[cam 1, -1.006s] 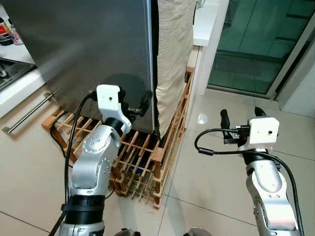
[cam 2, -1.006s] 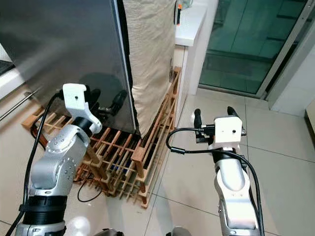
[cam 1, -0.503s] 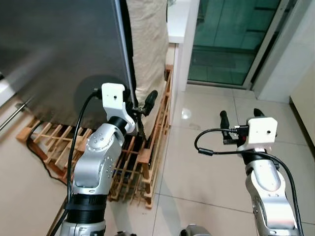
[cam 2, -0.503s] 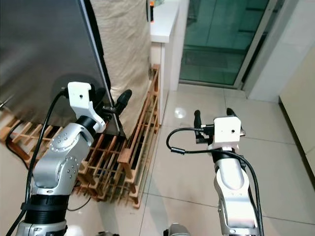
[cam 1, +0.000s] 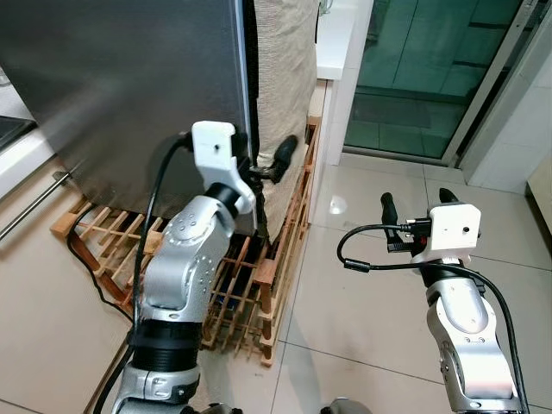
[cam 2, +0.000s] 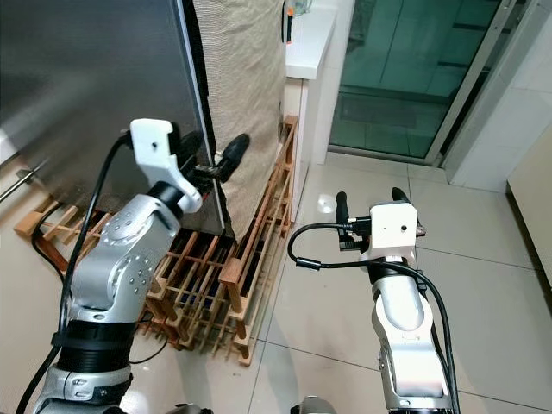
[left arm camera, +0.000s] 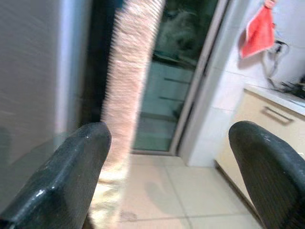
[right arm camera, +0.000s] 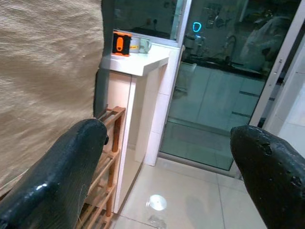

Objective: Restocking fridge

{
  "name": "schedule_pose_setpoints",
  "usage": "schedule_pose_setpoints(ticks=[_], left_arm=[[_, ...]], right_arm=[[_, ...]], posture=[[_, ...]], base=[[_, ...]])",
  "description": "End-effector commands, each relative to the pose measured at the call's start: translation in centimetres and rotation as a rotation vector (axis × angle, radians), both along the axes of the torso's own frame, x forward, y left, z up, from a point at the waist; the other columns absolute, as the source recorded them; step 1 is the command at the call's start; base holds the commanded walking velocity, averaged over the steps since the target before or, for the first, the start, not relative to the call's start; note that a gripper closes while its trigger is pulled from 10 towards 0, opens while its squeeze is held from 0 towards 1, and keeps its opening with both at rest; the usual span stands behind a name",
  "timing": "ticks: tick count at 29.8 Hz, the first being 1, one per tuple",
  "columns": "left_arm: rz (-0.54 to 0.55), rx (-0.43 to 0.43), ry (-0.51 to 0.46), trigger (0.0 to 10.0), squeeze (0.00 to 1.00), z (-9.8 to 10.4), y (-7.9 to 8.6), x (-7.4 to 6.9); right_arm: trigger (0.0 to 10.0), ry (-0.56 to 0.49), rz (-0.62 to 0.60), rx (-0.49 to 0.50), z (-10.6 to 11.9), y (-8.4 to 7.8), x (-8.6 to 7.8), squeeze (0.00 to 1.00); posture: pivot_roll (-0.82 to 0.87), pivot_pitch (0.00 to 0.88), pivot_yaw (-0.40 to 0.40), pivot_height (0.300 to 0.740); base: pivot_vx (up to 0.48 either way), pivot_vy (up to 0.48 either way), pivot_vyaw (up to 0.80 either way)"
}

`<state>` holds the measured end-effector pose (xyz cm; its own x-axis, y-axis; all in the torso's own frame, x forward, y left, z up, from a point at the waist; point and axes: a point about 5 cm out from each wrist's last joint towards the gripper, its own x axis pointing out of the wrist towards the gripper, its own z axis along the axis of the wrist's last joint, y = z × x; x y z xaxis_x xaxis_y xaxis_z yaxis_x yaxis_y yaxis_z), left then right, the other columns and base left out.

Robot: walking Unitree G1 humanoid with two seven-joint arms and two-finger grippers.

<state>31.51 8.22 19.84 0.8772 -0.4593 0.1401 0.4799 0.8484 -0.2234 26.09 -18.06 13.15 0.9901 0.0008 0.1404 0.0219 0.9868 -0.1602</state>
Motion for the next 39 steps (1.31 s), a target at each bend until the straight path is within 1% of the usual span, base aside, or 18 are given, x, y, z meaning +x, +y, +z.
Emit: schedule_pose_setpoints(ticks=[1,4,5,7,11,13,14,17,20,26,30,31,33,34,35,36,37,39], left_arm=[[-0.027,-0.001,-0.018,10.0,0.0,0.7,-0.3,-0.1],[-0.007,0.015,-0.019,10.0,0.0,0.6,-0.6,0.2],[0.028,0.044,-0.009,10.0,0.0,0.3,-0.8,0.8],[0.041,0.062,-0.002,10.0,0.0,0.2,-0.9,1.2],[0.063,0.037,-0.012,10.0,0.0,0.8,-0.6,1.5],[0.04,0.041,-0.027,10.0,0.0,1.1,-0.3,1.2],[0.018,0.05,-0.038,10.0,0.0,1.2,-0.1,0.7],[0.013,0.051,-0.036,10.0,0.0,1.1,0.2,0.4],[0.019,0.049,-0.022,10.0,0.0,0.9,0.5,0.4],[0.037,0.008,0.01,10.0,0.0,0.9,0.7,0.6],[0.094,-0.026,0.028,10.0,0.0,0.9,1.1,0.9],[0.139,-0.06,0.032,10.0,0.0,1.0,1.7,1.2],[0.129,-0.069,0.005,10.0,0.0,1.6,2.1,1.0],[0.1,-0.056,0.002,10.0,0.0,1.6,2.2,0.4],[0.1,-0.056,0.002,10.0,0.0,1.6,2.2,0.4],[0.093,-0.051,0.005,10.0,0.0,1.5,2.2,0.3],[0.079,-0.033,0.024,10.0,0.0,0.8,2.2,-0.4],[0.074,-0.023,0.034,10.0,0.0,0.5,2.3,-0.6]], right_arm=[[10.0,-0.006,-0.002,0.001,0.0,-0.1,0.0,0.0],[10.0,-0.003,-0.002,0.001,0.0,-0.1,0.0,0.0],[10.0,-0.001,0.001,0.002,-0.1,0.0,0.1,0.0],[10.0,0.001,0.003,0.003,-0.1,0.1,0.1,0.0],[10.0,-0.004,0.006,0.001,0.0,0.2,0.1,0.0],[10.0,-0.007,-0.003,0.002,0.0,0.0,0.1,0.0],[10.0,-0.006,-0.008,0.001,0.0,-0.1,0.0,0.0],[10.0,-0.005,-0.01,0.001,-0.1,-0.1,0.0,0.0],[10.0,-0.004,-0.011,0.0,-0.1,-0.1,0.0,0.0],[10.0,-0.003,-0.011,-0.001,-0.2,-0.1,0.0,0.0],[10.0,-0.004,-0.009,-0.003,-0.2,0.0,0.1,0.0],[10.0,-0.005,-0.009,-0.004,-0.2,-0.1,0.2,0.0],[10.0,-0.006,-0.01,-0.005,-0.2,-0.1,0.2,0.0],[10.0,-0.006,-0.012,-0.005,-0.2,-0.2,0.2,0.0],[10.0,-0.006,-0.012,-0.005,-0.2,-0.2,0.2,0.0],[10.0,-0.006,-0.013,-0.005,-0.2,-0.2,0.2,0.0],[10.0,-0.003,-0.014,-0.004,-0.3,-0.2,0.2,0.0],[10.0,-0.002,-0.013,-0.004,-0.3,-0.2,0.2,0.0]], posture=[[-0.21,0.0,0.049,0.716],[-0.21,0.002,0.047,0.716],[-0.21,0.001,0.045,0.716],[-0.21,0.002,0.047,0.716],[-0.22,0.002,0.05,0.716],[-0.22,0.002,0.059,0.716],[-0.22,0.002,0.059,0.716],[-0.23,0.0,0.067,0.716],[-0.22,0.0,0.067,0.716],[-0.22,0.0,0.068,0.716],[-0.23,0.0,0.068,0.716],[-0.23,0.0,0.068,0.716],[-0.23,0.0,0.072,0.716],[-0.23,0.0,0.072,0.716],[-0.23,0.0,0.072,0.716],[-0.22,0.0,0.073,0.716],[-0.22,0.0,0.072,0.716],[-0.22,0.0,0.072,0.716]], base=[[0.0,0.0,0.0],[0.0,0.0,0.0],[0.0,0.0,0.0],[0.0,0.0,0.0],[0.0,0.0,0.0],[0.0,0.0,0.0],[0.0,0.0,0.0],[0.0,0.0,0.0],[0.0,0.0,0.0],[0.0,0.0,0.0],[0.0,0.0,0.0],[0.0,0.0,0.0],[0.0,0.0,0.0],[0.0,0.0,0.0],[0.0,0.0,0.0],[0.0,0.0,0.0],[0.0,0.0,0.0],[0.0,0.0,0.0]])
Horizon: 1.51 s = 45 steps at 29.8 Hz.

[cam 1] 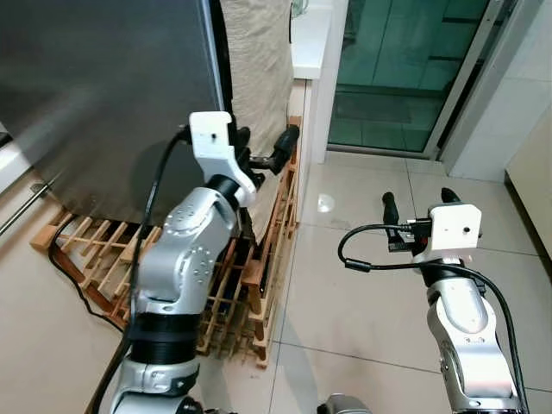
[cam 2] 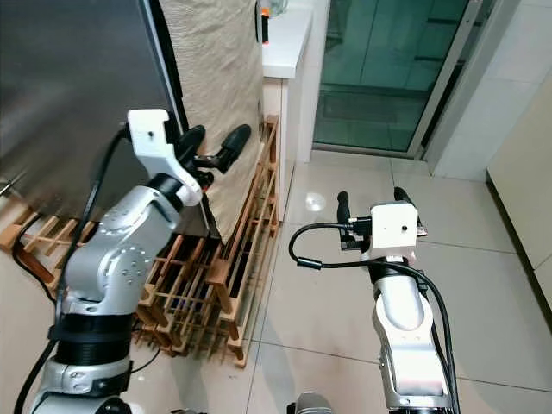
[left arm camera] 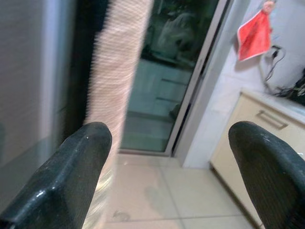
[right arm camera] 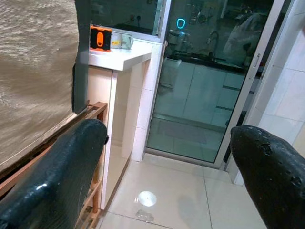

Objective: Restocking fridge

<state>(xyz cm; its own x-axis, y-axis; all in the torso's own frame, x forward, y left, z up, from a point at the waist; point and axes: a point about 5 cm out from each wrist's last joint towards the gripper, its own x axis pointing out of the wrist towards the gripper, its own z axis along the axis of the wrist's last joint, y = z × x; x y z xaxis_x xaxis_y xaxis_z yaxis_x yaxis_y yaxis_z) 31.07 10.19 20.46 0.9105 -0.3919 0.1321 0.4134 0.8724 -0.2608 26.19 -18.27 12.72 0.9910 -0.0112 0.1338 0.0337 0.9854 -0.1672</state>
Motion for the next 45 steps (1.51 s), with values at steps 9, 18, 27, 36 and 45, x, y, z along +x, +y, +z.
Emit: schedule_pose_setpoints(ticks=[9,18,27,36,45], left_arm=[[0.02,0.011,0.025,10.0,0.0,-0.5,0.4,-0.4],[0.006,-0.005,0.018,10.0,0.0,-0.1,-0.7,0.5],[0.016,0.021,0.031,10.0,0.0,0.0,-2.0,1.9],[-0.203,-0.027,0.005,10.0,0.0,1.1,-5.6,2.2],[-0.771,-0.122,-0.072,10.0,0.0,4.0,-16.4,-0.3]], right_arm=[[10.0,-0.004,0.015,0.003,-0.1,0.1,0.4,0.0],[10.0,-0.008,0.016,0.007,-0.1,0.3,0.5,0.0],[10.0,-0.012,0.007,0.007,-0.1,0.2,0.5,0.0],[10.0,-0.014,0.004,0.009,0.0,0.2,0.6,0.0],[10.0,-0.007,-0.013,0.025,-0.2,-0.1,0.2,0.0]], posture=[[-0.21,0.0,0.058,0.716],[-0.21,0.0,0.063,0.716],[-0.22,0.0,0.074,0.716],[-0.23,0.0,0.071,0.716],[-0.26,0.0,0.078,0.716]], base=[[0.0,0.0,0.0],[0.0,0.0,0.0],[0.0,0.0,0.0],[0.0,0.0,0.0],[0.0,0.0,0.0]])
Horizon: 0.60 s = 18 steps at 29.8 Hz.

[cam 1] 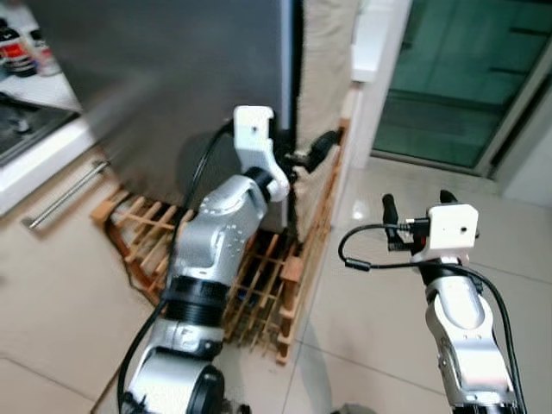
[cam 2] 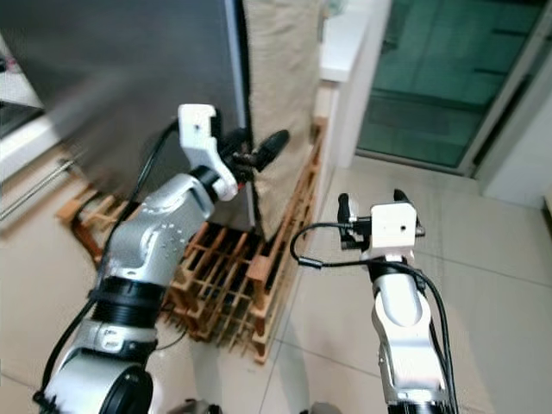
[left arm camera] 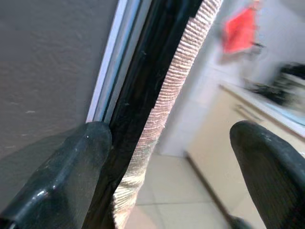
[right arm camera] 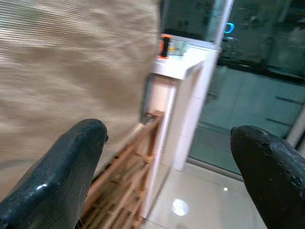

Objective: Restocking fridge

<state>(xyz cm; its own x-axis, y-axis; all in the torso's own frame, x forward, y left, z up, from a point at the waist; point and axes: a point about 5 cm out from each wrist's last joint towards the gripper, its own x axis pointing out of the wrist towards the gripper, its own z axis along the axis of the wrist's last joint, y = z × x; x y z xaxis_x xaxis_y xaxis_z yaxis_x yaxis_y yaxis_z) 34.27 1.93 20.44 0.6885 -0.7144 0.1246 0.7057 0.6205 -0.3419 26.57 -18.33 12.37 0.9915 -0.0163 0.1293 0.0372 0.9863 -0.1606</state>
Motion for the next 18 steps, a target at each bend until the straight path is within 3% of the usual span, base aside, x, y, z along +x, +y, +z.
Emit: schedule_pose_setpoints(ticks=[1,2,3,6,9,13,18], left_arm=[[-0.38,-0.091,-0.131,10.0,0.0,4.3,-8.8,-3.9],[-0.464,-0.129,-0.129,10.0,0.0,5.0,-10.4,-5.0],[-0.464,-0.129,-0.129,10.0,0.0,5.0,-10.4,-5.0],[-0.71,-0.243,-0.12,10.0,0.0,7.0,-13.1,-8.1],[-0.774,-0.278,-0.127,10.0,0.0,7.5,-12.5,-8.7],[-0.652,-0.258,-0.104,10.0,0.0,6.1,-9.5,-6.0],[-0.335,-0.158,-0.083,10.0,0.0,3.1,-2.5,-2.5]], right_arm=[[10.0,-0.01,-0.009,0.02,0.1,0.0,-0.3,0.0],[10.0,-0.01,-0.006,0.02,0.1,0.1,-0.6,0.0],[10.0,-0.01,-0.006,0.02,0.1,0.1,-0.6,0.0],[10.0,-0.008,0.004,0.018,0.0,0.5,-1.4,0.0],[10.0,-0.013,0.014,0.008,0.2,0.7,-2.0,0.0],[10.0,-0.025,0.025,-0.006,0.7,0.9,-2.6,0.0],[10.0,-0.036,0.02,0.008,1.5,0.6,-2.0,0.0]], posture=[[-0.26,0.0,0.078,0.716],[-0.26,0.0,0.078,0.716],[-0.26,0.0,0.078,0.716],[-0.31,0.0,0.097,0.716],[-0.32,0.0,0.101,0.716],[-0.32,0.0,0.099,0.716],[-0.28,0.0,0.083,0.716]], base=[[0.0,0.0,0.0],[0.0,0.0,0.0],[0.0,0.0,0.0],[0.0,0.0,0.0],[0.0,0.0,0.0],[0.0,0.0,0.0],[0.0,0.0,0.0]])
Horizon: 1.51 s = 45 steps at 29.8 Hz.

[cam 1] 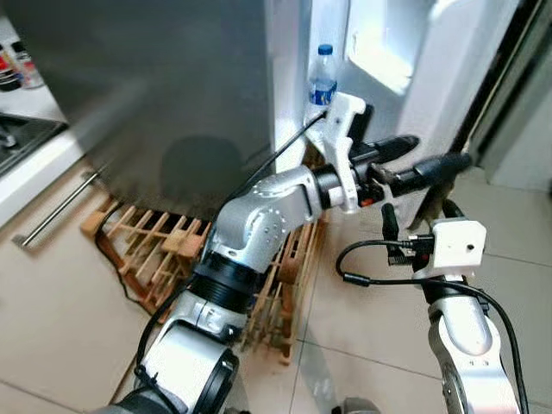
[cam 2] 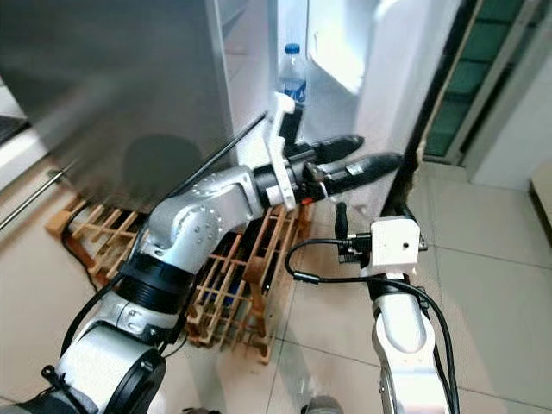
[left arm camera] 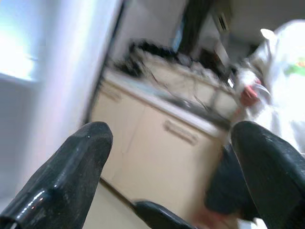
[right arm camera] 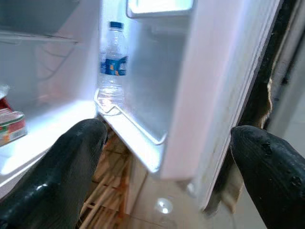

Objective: Restocking fridge

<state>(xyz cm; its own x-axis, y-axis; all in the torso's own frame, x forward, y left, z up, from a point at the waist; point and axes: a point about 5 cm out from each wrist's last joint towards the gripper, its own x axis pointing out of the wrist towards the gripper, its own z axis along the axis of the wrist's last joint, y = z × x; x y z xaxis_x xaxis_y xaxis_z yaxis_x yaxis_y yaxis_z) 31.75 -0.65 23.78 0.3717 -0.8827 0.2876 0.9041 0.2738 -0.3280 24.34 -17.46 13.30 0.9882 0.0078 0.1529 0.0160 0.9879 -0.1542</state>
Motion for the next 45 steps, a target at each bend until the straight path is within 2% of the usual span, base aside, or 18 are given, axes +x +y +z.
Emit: schedule_pose_setpoints(ticks=[1,2,4,5,6,7,10,11,12,13,16,19,20,24,30,34,37,45], left_arm=[[0.118,0.022,0.018,10.0,0.0,-1.1,1.6,0.6],[0.179,0.042,0.027,10.0,0.0,-1.8,2.8,0.9],[0.395,0.08,0.087,10.0,0.0,-3.7,6.9,1.8],[0.395,0.08,0.087,10.0,0.0,-3.7,6.9,1.8],[0.555,0.086,0.122,10.0,0.0,-4.8,10.3,1.9],[0.555,0.086,0.122,10.0,0.0,-4.8,10.3,1.9],[0.615,0.063,0.141,10.0,0.0,-5.0,12.3,1.1],[0.654,0.05,0.136,10.0,0.0,-5.0,14.6,-0.4],[0.667,0.059,0.126,10.0,0.0,-5.1,15.6,-1.2],[0.685,0.112,0.096,10.0,0.0,-5.3,16.9,-2.5],[0.684,0.156,0.093,10.0,0.0,-5.8,17.7,-3.2],[0.768,0.237,0.12,10.0,0.0,-6.7,20.5,-4.0],[0.768,0.237,0.12,10.0,0.0,-6.7,20.5,-4.0],[0.952,0.215,0.157,10.0,0.0,-6.8,21.0,-3.7],[1.095,0.188,0.199,10.0,0.0,-7.4,19.3,-3.7],[1.167,0.244,0.196,10.0,0.0,-7.7,19.0,-3.6],[1.272,0.336,0.199,10.0,0.0,-8.3,19.4,-3.0],[1.321,0.382,0.185,10.0,0.0,-8.3,18.5,-1.6]], right_arm=[[10.0,-0.014,-0.017,0.027,0.7,-0.5,0.5,0.0],[10.0,-0.015,-0.027,0.048,0.8,-0.8,0.8,0.0],[10.0,-0.015,-0.036,0.084,1.2,-1.3,1.8,0.0],[10.0,-0.015,-0.036,0.084,1.2,-1.3,1.8,0.0],[10.0,-0.008,-0.026,0.105,1.3,-1.4,2.4,0.0],[10.0,-0.008,-0.026,0.105,1.3,-1.4,2.4,0.0],[10.0,0.009,-0.014,0.132,1.3,-1.4,2.7,0.0],[10.0,0.039,0.008,0.164,0.9,-1.1,3.2,0.0],[10.0,0.05,0.026,0.171,0.8,-0.8,3.5,0.0],[10.0,0.063,0.057,0.167,0.6,-0.3,3.9,0.0],[10.0,0.067,0.068,0.173,0.6,-0.1,4.2,0.0],[10.0,0.083,0.1,0.181,0.6,0.3,5.3,0.0],[10.0,0.083,0.1,0.181,0.6,0.3,5.3,0.0],[10.0,0.101,0.112,0.183,0.5,0.6,6.1,0.0],[10.0,0.147,0.201,0.22,0.0,2.3,6.3,0.0],[10.0,0.18,0.245,0.226,-0.4,3.1,6.3,0.0],[10.0,0.19,0.254,0.229,-0.6,3.3,6.6,0.0],[10.0,0.206,0.288,0.249,-0.8,3.9,6.7,0.0]], posture=[[-0.28,0.0,0.083,0.716],[-0.26,0.0,0.075,0.716],[-0.23,0.0,0.055,0.716],[-0.23,0.0,0.055,0.716],[-0.19,0.013,0.032,0.716],[-0.19,0.013,0.032,0.716],[-0.17,0.012,0.012,0.716],[-0.13,0.025,-0.014,0.716],[-0.12,0.026,-0.018,0.716],[-0.1,0.025,-0.026,0.716],[-0.09,0.028,-0.031,0.716],[-0.06,0.029,-0.041,0.716],[-0.06,0.029,-0.041,0.716],[-0.06,0.022,-0.038,0.716],[-0.08,0.008,-0.038,0.716],[-0.08,0.001,-0.039,0.716],[-0.09,0.0,-0.027,0.716],[-0.1,0.0,-0.008,0.716]], base=[[0.0,0.0,0.0],[0.0,0.0,0.0],[0.0,0.0,0.0],[0.0,0.0,0.0],[0.0,0.0,0.0],[0.0,0.0,0.0],[0.0,0.0,0.0],[0.0,0.0,0.0],[0.0,0.0,0.0],[0.0,0.0,0.0],[0.0,0.0,0.0],[0.0,0.0,0.0],[0.0,0.0,0.0],[0.0,0.0,0.67],[0.0,0.0,0.67],[0.0,0.0,0.63],[0.0,0.0,0.6],[0.0,0.0,0.55]])
